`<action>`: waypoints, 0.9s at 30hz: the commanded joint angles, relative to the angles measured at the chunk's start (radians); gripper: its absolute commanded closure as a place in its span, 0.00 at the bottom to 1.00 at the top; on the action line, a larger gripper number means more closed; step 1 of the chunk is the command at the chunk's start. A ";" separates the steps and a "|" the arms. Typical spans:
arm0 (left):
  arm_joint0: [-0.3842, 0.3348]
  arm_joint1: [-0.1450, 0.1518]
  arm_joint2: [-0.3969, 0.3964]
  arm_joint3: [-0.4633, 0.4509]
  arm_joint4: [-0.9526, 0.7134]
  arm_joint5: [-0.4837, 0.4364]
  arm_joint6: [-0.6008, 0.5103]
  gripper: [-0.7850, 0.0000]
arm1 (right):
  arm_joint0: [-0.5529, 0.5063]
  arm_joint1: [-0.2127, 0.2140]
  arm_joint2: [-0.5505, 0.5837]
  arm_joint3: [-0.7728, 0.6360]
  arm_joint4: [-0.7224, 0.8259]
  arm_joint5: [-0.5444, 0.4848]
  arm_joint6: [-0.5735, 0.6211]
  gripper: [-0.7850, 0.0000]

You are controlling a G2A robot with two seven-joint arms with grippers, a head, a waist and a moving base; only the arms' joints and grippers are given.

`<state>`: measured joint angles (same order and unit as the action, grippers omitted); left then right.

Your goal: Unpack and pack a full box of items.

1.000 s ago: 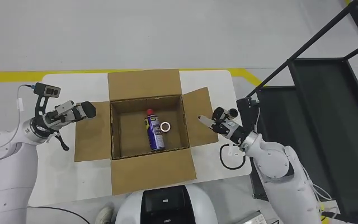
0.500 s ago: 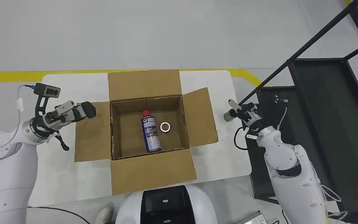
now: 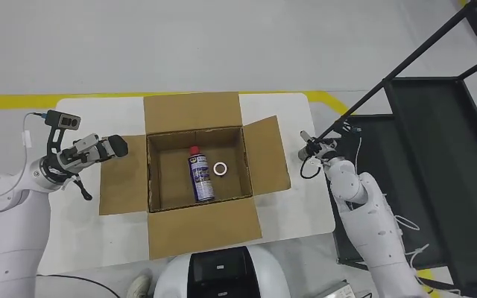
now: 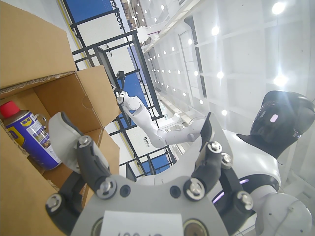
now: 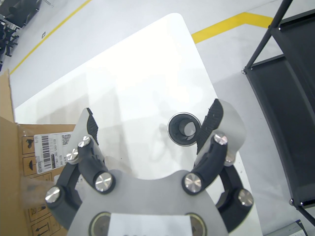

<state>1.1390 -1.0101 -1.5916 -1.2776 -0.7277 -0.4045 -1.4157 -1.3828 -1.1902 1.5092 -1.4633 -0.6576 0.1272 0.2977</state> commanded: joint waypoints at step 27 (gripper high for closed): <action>0.000 0.000 0.000 0.000 0.000 0.000 0.000 0.00 | 0.193 -0.033 -0.139 0.320 -0.068 0.135 0.028 0.58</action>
<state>1.1390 -1.0101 -1.5916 -1.2776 -0.7277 -0.4045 -1.4157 -1.1902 -1.2230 1.3715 -1.1439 -0.7227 0.2561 0.3276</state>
